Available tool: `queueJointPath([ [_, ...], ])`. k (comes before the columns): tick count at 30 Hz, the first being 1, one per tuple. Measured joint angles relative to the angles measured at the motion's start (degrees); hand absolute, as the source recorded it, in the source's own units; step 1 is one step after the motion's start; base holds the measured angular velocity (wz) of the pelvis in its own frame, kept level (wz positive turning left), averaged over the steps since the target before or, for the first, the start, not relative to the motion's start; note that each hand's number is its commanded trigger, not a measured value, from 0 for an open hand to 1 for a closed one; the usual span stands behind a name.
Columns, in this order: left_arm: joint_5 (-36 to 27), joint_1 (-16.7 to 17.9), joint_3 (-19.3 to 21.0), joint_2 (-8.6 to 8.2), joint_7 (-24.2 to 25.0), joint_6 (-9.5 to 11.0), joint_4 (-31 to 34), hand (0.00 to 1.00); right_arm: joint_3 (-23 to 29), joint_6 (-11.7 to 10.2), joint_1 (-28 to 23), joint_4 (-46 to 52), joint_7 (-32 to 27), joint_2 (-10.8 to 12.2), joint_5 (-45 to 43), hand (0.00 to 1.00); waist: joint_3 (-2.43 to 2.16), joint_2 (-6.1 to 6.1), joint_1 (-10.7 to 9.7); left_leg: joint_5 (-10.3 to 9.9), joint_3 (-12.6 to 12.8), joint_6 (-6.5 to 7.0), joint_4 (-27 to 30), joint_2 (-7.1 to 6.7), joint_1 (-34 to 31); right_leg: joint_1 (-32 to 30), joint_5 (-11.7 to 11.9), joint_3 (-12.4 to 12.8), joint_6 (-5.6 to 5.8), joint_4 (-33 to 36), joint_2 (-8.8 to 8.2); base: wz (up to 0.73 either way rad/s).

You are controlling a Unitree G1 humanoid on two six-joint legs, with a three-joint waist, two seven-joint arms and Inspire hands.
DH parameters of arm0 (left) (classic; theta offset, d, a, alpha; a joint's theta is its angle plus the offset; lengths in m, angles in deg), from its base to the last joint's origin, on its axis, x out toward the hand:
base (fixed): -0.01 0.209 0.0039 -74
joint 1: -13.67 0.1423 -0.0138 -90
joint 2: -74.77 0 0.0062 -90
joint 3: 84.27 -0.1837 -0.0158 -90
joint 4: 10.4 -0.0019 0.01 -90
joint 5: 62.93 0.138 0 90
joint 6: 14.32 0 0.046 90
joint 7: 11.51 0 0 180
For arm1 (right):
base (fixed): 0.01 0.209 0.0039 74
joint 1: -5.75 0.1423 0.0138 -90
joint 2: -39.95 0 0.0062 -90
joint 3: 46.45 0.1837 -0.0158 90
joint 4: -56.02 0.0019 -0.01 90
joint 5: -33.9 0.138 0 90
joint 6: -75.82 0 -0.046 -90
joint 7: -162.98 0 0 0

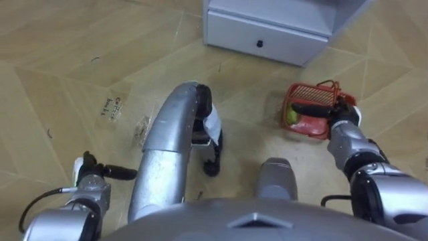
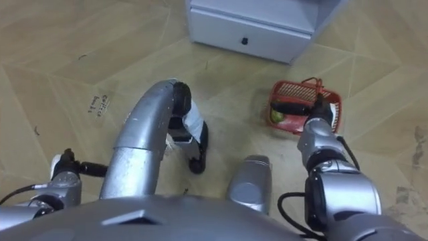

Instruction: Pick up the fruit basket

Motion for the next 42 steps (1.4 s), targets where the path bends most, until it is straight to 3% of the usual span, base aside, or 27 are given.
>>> queueJointPath([
  [1, -0.11, 0.39, 0.03, 0.08, -0.02, 0.16, 0.02, 0.00, 0.02, 0.06, 0.01, 0.75, -0.20, -0.10, -0.35, 0.00, -0.03, 0.16, -0.08, -0.50, -1.24, -0.59, 2.21, -0.07, -0.47, -0.09, -0.10, -0.62, 0.19, 0.32, -0.60, -0.65],
  [2, -0.53, 1.87, 0.01, 0.31, 0.10, 0.17, -0.07, 0.00, -0.14, 0.06, 0.15, 2.68, -0.43, -0.17, -1.63, 0.00, -0.88, 1.90, 1.43, -4.25, -8.15, 2.34, 6.87, -1.56, -0.65, -1.22, -0.34, -0.83, 0.68, 2.46, -1.39, -1.10],
  [3, -0.71, 3.41, -0.09, 1.08, -0.07, 0.43, -1.05, 0.00, -0.08, 0.03, -0.51, 4.81, -0.85, 0.53, -2.10, 0.00, -1.53, 1.00, 2.44, -5.52, -8.09, 4.76, 8.62, -2.96, -0.92, -1.27, -1.14, -0.59, 2.03, 4.24, -3.42, -1.05],
  [5, -2.65, 4.03, -1.38, 1.94, -1.49, 0.96, -1.89, 0.00, -0.06, 0.03, -2.44, 7.83, -1.34, 1.48, -3.92, 0.00, -2.59, -1.48, 0.15, -6.17, -7.61, 5.26, 8.73, -3.72, -0.52, 1.93, -1.42, -1.56, 2.39, 3.33, -4.88, -0.02],
  [7, -2.91, 4.37, -3.88, 1.78, -2.37, 1.86, -1.97, 0.00, 0.03, -0.38, -2.96, 10.24, -2.05, 0.67, -4.06, 0.00, -2.50, -1.68, -0.88, -6.07, -7.57, 5.08, 8.71, -3.37, -0.17, 3.53, -1.67, -2.24, 2.47, 2.62, -4.90, 0.22],
  [9, -2.80, 5.46, -4.05, 1.74, -2.44, 1.92, -1.89, 0.00, 0.03, -1.00, -3.59, 11.36, -2.93, 0.29, -4.10, 0.00, -2.47, -1.87, -2.18, -5.87, -7.36, 5.13, 8.77, -3.39, 0.69, 4.70, -2.45, -2.63, 1.75, 3.00, -4.59, 0.12],
  [11, -2.73, 6.01, -4.03, 1.78, -2.43, 1.92, -1.93, 0.00, 0.02, -1.01, -4.54, 13.31, -3.59, 0.28, -4.37, 0.00, -2.47, -2.25, -2.22, -5.82, -7.25, 4.29, 8.80, -3.41, 0.56, 4.60, -3.10, -1.63, 1.24, 3.82, -3.62, 0.06],
  [15, -2.36, 7.68, -4.12, 1.72, -2.19, 1.85, -1.81, 0.00, -0.10, -0.99, -4.75, 13.75, -3.98, 0.27, -4.38, 0.00, -1.98, -1.67, -2.16, -5.58, -7.25, 2.41, 8.78, -3.46, -0.39, 4.60, -4.54, 0.12, 0.53, 5.38, -0.78, 0.13],
  [19, -2.25, 8.83, -4.27, 1.60, -1.47, 1.78, -1.65, 0.00, -0.82, -0.99, -4.68, 13.66, -4.07, -0.06, -4.60, 0.00, -1.89, -1.82, -2.41, -5.27, -6.51, 1.55, 9.23, -3.42, -1.09, 5.38, -5.81, 0.21, -0.29, 7.02, -0.34, 0.18],
  [20, -2.23, 8.92, -4.55, 1.16, -0.72, 1.74, -1.64, 0.00, -1.00, -0.99, -4.25, 13.60, -4.05, -0.84, -5.61, 0.00, -1.39, -1.02, -2.10, -5.07, -7.00, 1.14, 9.52, -3.15, -1.30, 5.23, -6.08, 0.21, -0.42, 7.29, 0.27, 0.00],
  [26, -2.15, 9.06, -6.25, 0.60, 3.06, 1.65, -1.59, 0.00, -1.19, -1.06, -3.39, 13.59, -3.97, -4.36, -6.46, 0.00, -1.41, -0.51, -1.92, -4.49, -7.37, 0.00, 8.58, -2.44, -1.48, 4.19, -6.12, 0.21, -0.49, 7.70, 1.11, -0.01],
  [32, -2.10, 8.90, -6.44, 0.60, 5.78, 1.52, -1.46, 0.00, -1.72, -1.05, -3.08, 11.29, -2.56, -4.72, -6.58, 0.00, -1.37, -0.48, -1.78, -4.58, -7.49, -0.36, 8.53, -2.28, -1.50, 3.97, -6.12, 0.24, -0.50, 7.94, 1.34, 0.00],
  [35, -2.16, 8.78, -7.52, 0.66, 6.28, 1.56, -1.47, 0.00, -3.21, -1.03, -2.92, 10.80, -1.04, -4.89, -5.98, 0.00, -1.15, 0.11, -1.62, -4.90, -7.34, -0.94, 8.40, -1.68, -2.60, 2.46, -6.17, 0.36, -0.49, 8.65, 1.52, 0.00],
  [42, -2.63, 8.47, -8.11, 0.69, 6.81, 1.35, -1.44, 0.00, -5.53, -0.37, -1.92, 4.91, 1.37, -6.60, -3.37, 0.00, -0.89, 1.08, 0.51, -4.88, -6.93, -0.94, 8.26, -1.49, -3.38, 1.49, -6.27, 0.53, -0.34, 8.70, 1.31, 0.00],
])
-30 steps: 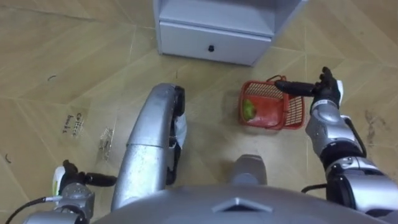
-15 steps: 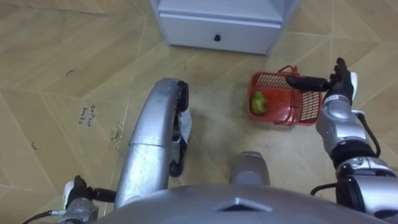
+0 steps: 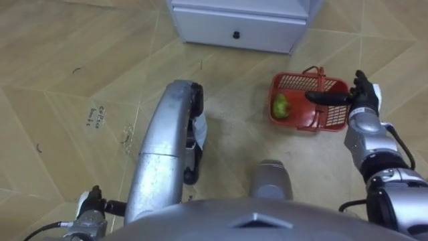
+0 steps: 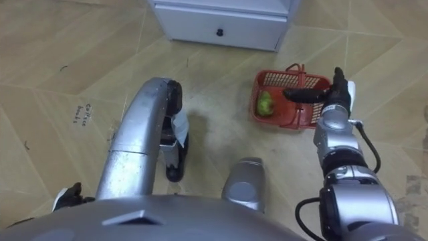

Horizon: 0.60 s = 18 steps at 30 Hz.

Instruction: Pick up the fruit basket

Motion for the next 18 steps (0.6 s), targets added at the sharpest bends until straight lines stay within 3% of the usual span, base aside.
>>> queueJointPath([
  [7, -0.14, 0.54, -1.21, 0.02, 1.61, -1.06, 0.02, 0.00, -0.73, 0.44, 0.30, -6.71, 2.66, -2.09, 2.09, 0.00, -0.08, 0.33, 2.29, 0.04, 0.26, -0.06, -0.06, 0.03, -0.08, -0.32, -0.01, 0.02, 0.00, 0.19, 0.12, 0.00],
  [11, -0.07, 0.84, -2.81, 0.29, 2.56, -1.13, 0.06, 0.00, -1.72, 0.40, 0.51, -8.14, 3.78, -2.88, 2.31, 0.00, -0.19, 0.82, 2.55, 0.18, 0.28, 0.13, 0.06, 0.03, -0.76, -0.79, -0.02, -0.25, 0.01, 0.38, 0.13, 0.02],
  [18, -0.06, 0.72, -2.82, 0.30, 2.80, -1.48, 0.76, 0.00, -2.40, 0.56, 1.36, -13.54, 5.72, -3.25, 4.09, 0.00, 0.21, 1.94, 3.49, 0.60, 0.34, 0.15, 0.13, 0.19, -1.84, -1.91, -0.08, -0.26, 0.02, 0.87, 0.26, 0.01],
])
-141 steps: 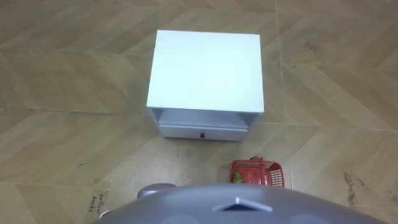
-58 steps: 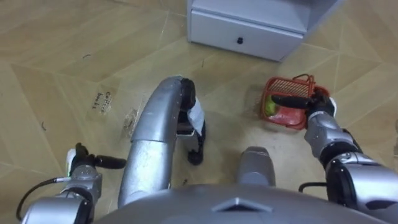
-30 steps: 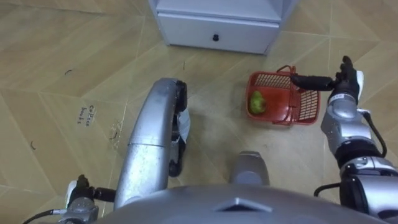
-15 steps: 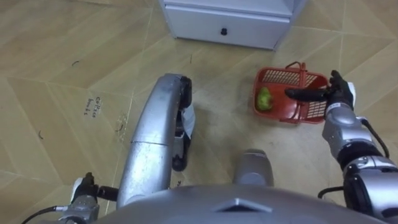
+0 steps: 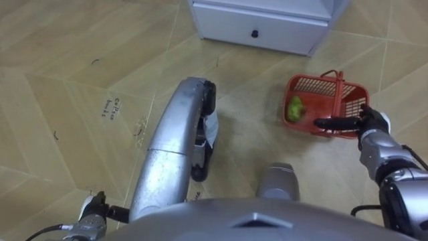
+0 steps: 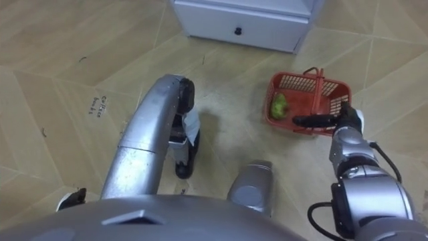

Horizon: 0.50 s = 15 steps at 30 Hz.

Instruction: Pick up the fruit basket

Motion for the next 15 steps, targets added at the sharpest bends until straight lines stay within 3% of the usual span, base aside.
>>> queueJointPath([
  [9, 0.01, -0.29, -0.38, -0.01, 1.03, -0.61, 0.90, 0.00, -2.23, 0.83, 0.08, 0.02, 1.77, -0.84, 4.35, 0.00, 0.04, 0.79, 2.13, 0.03, -0.06, -0.05, 0.07, 0.70, -0.50, -0.86, -0.09, 0.24, 0.03, 0.23, 0.51, -0.01],
  [15, -0.03, -0.31, -1.02, -0.01, 1.95, -0.94, 0.88, 0.00, -2.72, 0.98, 0.34, 0.02, 2.50, -0.97, 5.85, 0.00, 0.03, 0.84, 2.44, 0.03, -0.05, -0.05, 0.05, 0.70, -0.50, -0.86, -0.09, 0.22, 0.03, 0.23, 0.48, 0.00],
])
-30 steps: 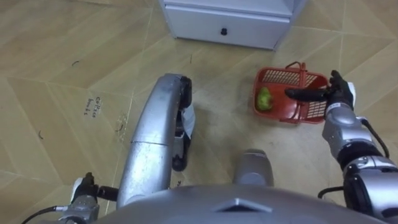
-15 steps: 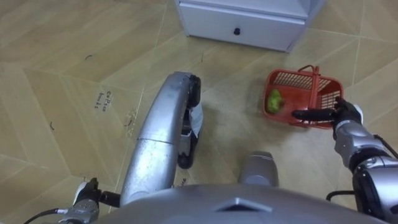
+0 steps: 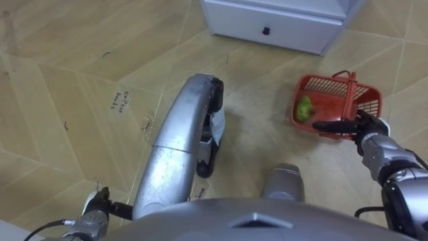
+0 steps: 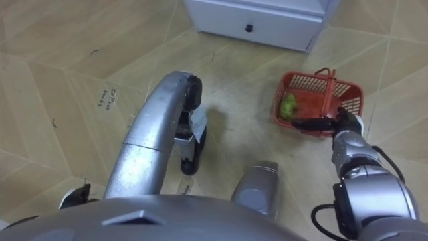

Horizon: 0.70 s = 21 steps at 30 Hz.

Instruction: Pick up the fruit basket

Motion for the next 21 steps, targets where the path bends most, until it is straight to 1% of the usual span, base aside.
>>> queueJointPath([
  [9, -0.02, 0.00, -0.07, 0.00, 0.03, -0.05, 0.04, 0.00, -0.78, 0.01, 0.00, 0.09, 0.51, -0.23, 1.30, 0.00, 0.00, 0.00, 0.15, 0.00, 0.00, -0.01, -0.04, 0.02, 0.01, -0.01, 0.00, -0.04, 0.00, -0.02, -0.01, 0.00],
  [10, -0.02, 0.00, -0.15, 0.00, 0.03, -0.05, 0.04, 0.00, -0.84, 0.02, 0.01, 0.14, 0.51, -0.24, 1.31, 0.07, 0.00, 0.00, 0.21, 0.00, 0.00, -0.01, -0.04, 0.01, 0.01, -0.03, 0.00, -0.02, 0.00, -0.01, -0.02, 0.00],
  [11, -0.02, 0.00, -0.56, 0.01, 0.03, -0.06, 0.04, 0.00, -1.10, 0.02, 0.02, 0.36, 0.50, -0.32, 1.31, 0.55, 0.00, 0.00, 0.33, 0.00, 0.02, -0.01, -0.05, 0.02, 0.00, -0.07, 0.00, 0.02, 0.00, 0.01, -0.04, 0.00],
  [12, -0.02, -0.01, -1.09, 0.01, 0.05, -0.06, 0.04, 0.00, -1.17, 0.02, 0.12, 0.45, 0.50, -0.38, 1.31, 0.67, 0.00, 0.01, 0.43, 0.00, 0.04, -0.01, -0.06, 0.02, 0.00, -0.07, 0.00, 0.03, 0.00, 0.01, -0.06, 0.00],
  [13, -0.02, -0.02, -1.09, 0.01, 0.10, -0.06, 0.04, 0.00, -1.17, 0.02, 0.22, 0.45, 0.50, -0.40, 1.31, 1.00, 0.00, 0.00, 0.49, 0.00, 0.05, -0.01, -0.07, 0.02, 0.00, -0.07, 0.00, 0.03, 0.00, 0.01, -0.07, 0.00],
  [21, -0.05, -0.01, -1.11, -0.15, 0.08, -0.05, 0.55, 0.00, -1.59, 0.01, 1.78, 0.72, 0.54, -0.48, 3.01, 1.00, -0.02, 0.15, 1.12, 0.02, -0.04, -0.05, -0.02, 0.02, 0.07, 0.03, -0.01, -0.02, 0.01, 0.06, 0.00, 0.00],
])
